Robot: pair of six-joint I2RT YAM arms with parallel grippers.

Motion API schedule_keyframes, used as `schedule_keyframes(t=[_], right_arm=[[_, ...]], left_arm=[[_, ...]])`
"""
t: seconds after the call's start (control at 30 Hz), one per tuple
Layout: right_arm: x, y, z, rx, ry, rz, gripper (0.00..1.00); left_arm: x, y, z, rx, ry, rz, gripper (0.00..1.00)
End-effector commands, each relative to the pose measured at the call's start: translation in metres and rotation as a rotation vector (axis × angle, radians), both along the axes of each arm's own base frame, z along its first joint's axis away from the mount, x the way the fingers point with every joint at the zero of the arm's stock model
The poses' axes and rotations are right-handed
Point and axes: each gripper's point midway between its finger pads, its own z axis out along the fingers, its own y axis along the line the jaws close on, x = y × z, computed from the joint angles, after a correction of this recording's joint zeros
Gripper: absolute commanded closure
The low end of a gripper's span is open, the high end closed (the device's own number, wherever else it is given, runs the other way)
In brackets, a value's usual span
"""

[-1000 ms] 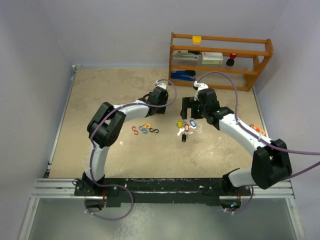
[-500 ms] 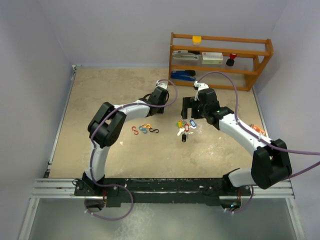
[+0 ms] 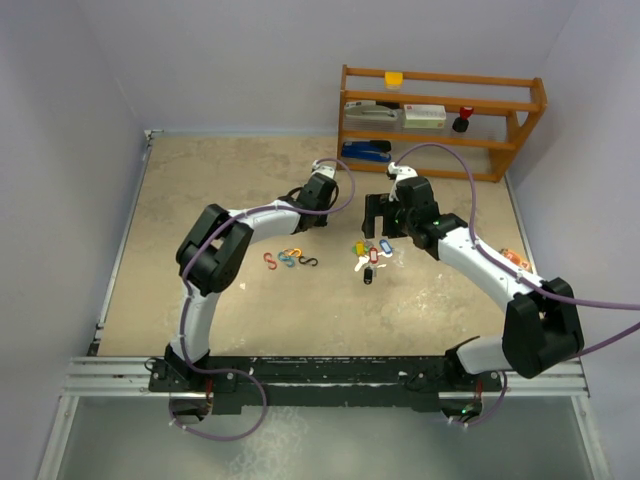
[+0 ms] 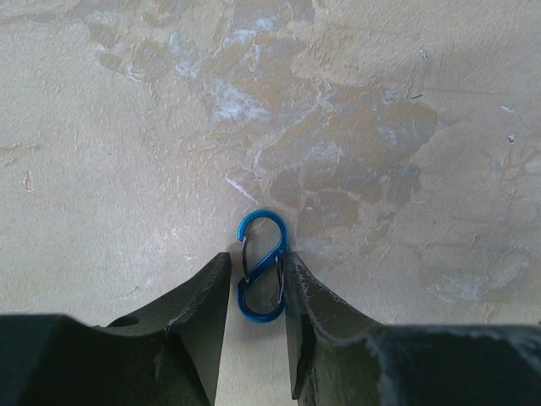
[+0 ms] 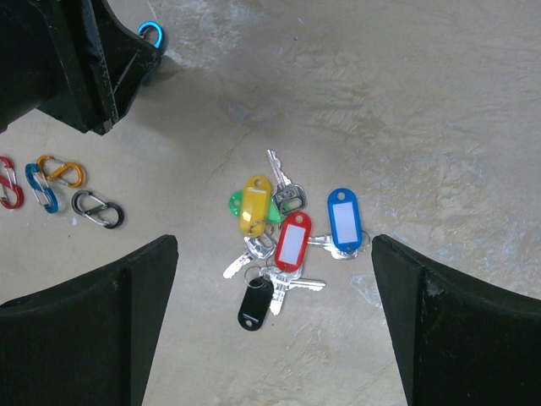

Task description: Put the keys on the keyring

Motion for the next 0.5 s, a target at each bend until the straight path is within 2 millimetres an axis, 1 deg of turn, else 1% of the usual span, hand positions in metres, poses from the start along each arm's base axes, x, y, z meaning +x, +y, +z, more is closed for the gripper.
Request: schedule_keyframes(t=[0.0, 0.27, 0.37, 0.47], right_arm=[[0.0027, -0.0032, -0.0009, -0.013, -0.01, -0.009, 0.0], [0.0022, -0.0035, -0.0024, -0.015, -0.006, -0.01, 0.0], [0.002, -0.0042, -0.0033, -0.018, -0.005, -0.012, 0.0], [0.0021, -0.0041, -0.0031, -0.017, -0.005, -0.013, 0.0]], left_arm=[[0.0085, -0.0056, 0.0052, 0.009, -0.029, -0.001, 0.7], [0.01, -0.0069, 0.003, 0.012, -0.024, -0.002, 0.7], [0.0089, -0.0067, 0.002, 0.014, -0.019, -0.004, 0.74], [0.0084, -0.0049, 0.0024, 0.018, -0.018, -0.001, 0.83]])
